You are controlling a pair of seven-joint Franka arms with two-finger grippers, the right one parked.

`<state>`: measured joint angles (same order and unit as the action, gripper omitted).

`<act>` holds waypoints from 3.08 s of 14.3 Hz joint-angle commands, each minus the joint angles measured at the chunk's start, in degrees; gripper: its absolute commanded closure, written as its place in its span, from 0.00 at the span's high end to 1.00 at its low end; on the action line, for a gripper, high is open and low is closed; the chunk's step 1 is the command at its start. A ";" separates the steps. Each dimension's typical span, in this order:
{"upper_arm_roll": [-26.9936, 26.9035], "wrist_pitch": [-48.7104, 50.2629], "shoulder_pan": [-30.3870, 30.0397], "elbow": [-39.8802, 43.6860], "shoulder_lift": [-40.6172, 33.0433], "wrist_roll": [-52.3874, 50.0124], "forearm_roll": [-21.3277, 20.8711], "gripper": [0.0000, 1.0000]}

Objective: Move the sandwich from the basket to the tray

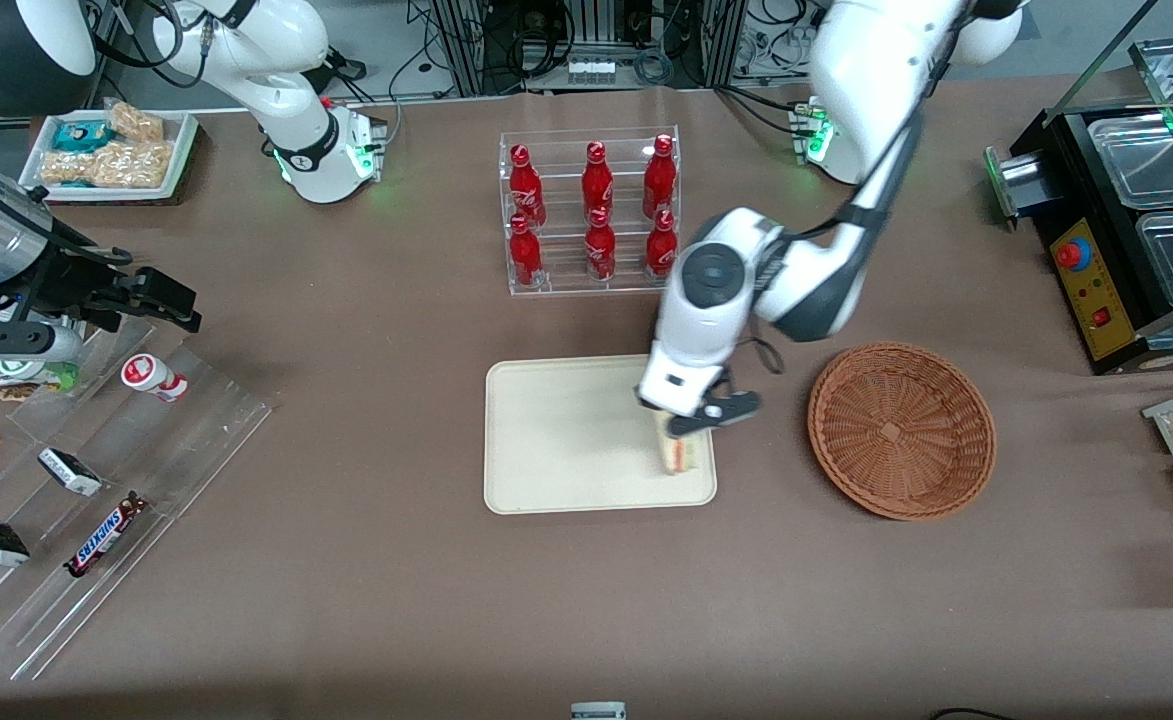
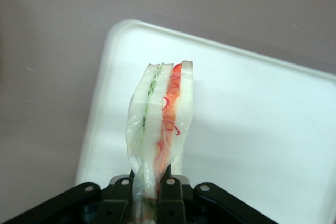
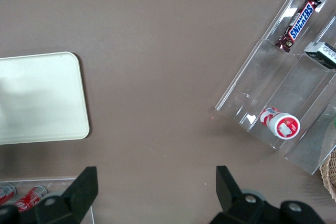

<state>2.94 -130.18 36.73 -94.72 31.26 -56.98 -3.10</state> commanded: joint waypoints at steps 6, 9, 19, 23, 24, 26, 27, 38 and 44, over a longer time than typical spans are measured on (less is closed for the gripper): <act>-1.10 0.02 6.59 10.26 10.39 -4.19 -7.18 0.04; -1.10 -2.44 6.86 9.82 11.54 -4.19 -9.21 0.17; -1.01 11.85 1.33 10.08 -4.18 -0.51 -6.93 1.00; -1.62 20.56 -2.97 9.65 -10.41 8.37 -1.04 1.00; -1.63 22.76 -5.07 9.47 -11.21 9.25 -0.51 1.00; -1.63 25.76 -7.63 9.03 -11.92 12.05 -0.33 1.00; -1.63 26.03 -9.47 7.46 -13.14 14.59 -0.25 1.00; -1.63 34.89 -28.72 -3.54 -27.47 47.20 1.51 1.00; -2.06 39.83 -33.66 -0.47 -33.10 61.38 2.74 1.00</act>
<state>0.68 -91.91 3.68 -96.42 -0.17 2.01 -1.35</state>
